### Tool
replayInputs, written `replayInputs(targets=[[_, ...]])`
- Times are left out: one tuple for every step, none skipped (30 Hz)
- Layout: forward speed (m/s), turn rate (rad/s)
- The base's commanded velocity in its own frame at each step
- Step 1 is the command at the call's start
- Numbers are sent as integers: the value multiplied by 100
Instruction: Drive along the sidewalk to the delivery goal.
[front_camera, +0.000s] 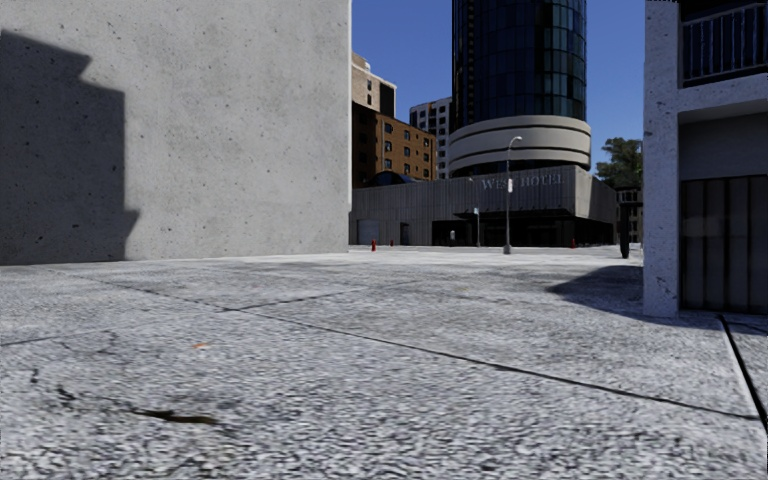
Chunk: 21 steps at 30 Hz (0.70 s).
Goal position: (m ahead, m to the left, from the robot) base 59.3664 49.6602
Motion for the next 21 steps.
replayInputs(targets=[[200, 0], [200, 0], [200, 0], [200, 0], [200, 0], [200, 0], [200, 0], [200, 0], [200, 0], [200, 0], [200, 0], [200, 0], [200, 0], [200, 0], [200, 0], [200, 0], [200, 0], [200, 0], [200, 0], [200, 0], [200, 0]])
